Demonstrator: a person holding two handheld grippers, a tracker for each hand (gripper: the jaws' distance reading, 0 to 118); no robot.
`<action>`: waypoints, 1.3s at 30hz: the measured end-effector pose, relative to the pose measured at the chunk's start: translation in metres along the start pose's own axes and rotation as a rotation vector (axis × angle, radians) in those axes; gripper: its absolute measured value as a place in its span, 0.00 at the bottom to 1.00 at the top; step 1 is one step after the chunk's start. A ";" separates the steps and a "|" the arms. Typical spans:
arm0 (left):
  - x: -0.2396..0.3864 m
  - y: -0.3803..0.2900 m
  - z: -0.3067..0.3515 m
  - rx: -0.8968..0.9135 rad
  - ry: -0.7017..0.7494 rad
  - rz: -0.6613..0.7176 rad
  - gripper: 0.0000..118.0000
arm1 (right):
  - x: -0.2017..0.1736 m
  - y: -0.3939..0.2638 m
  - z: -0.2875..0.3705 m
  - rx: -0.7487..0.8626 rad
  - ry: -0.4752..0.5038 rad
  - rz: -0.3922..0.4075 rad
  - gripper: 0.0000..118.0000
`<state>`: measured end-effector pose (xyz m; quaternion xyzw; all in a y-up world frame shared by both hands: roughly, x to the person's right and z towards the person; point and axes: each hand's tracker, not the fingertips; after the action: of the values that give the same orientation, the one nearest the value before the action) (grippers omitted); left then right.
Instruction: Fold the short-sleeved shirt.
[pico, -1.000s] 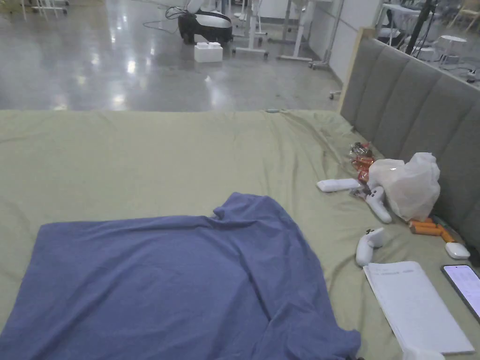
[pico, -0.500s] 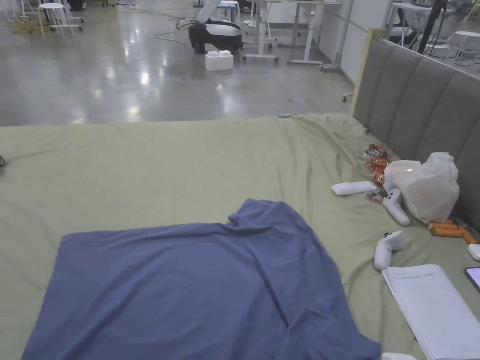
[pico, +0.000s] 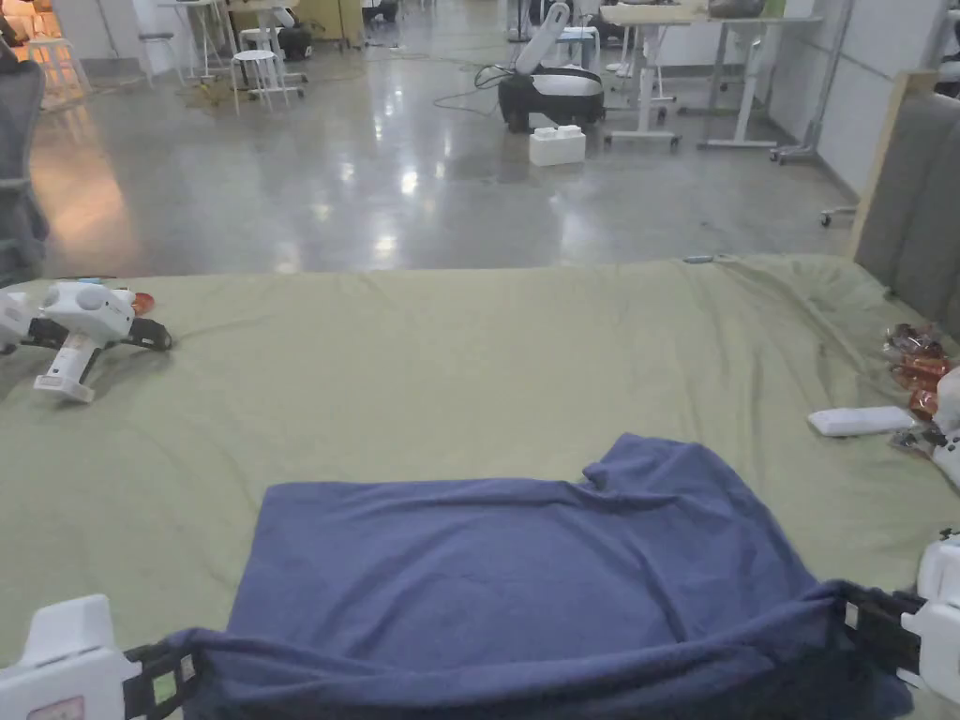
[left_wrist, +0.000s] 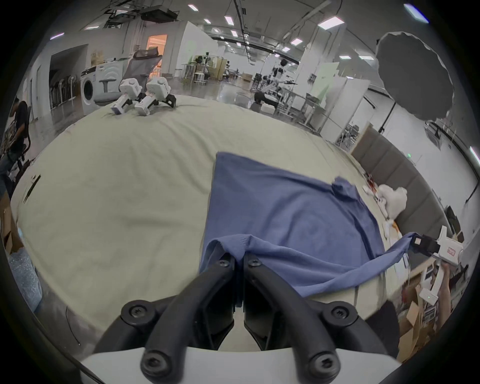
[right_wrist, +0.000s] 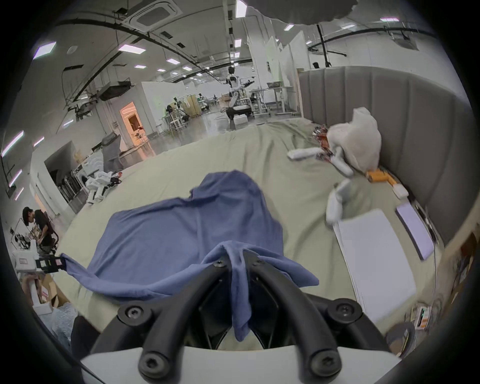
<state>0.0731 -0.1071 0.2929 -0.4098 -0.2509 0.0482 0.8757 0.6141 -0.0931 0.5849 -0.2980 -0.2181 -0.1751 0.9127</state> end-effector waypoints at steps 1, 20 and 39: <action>0.000 0.013 -0.011 -0.010 -0.001 0.019 0.01 | 0.000 0.011 -0.018 -0.004 -0.001 0.003 0.03; 0.002 0.094 -0.134 0.069 0.170 -0.040 0.77 | 0.016 0.059 -0.172 -0.180 -0.120 0.066 0.65; 0.129 -0.047 0.226 0.824 0.110 -0.392 0.45 | -0.089 -0.032 0.165 0.517 0.037 0.229 0.07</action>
<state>0.0715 0.0565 0.5015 0.0257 -0.2368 -0.0444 0.9702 0.4764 0.0018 0.6754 -0.0748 -0.2040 -0.0149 0.9760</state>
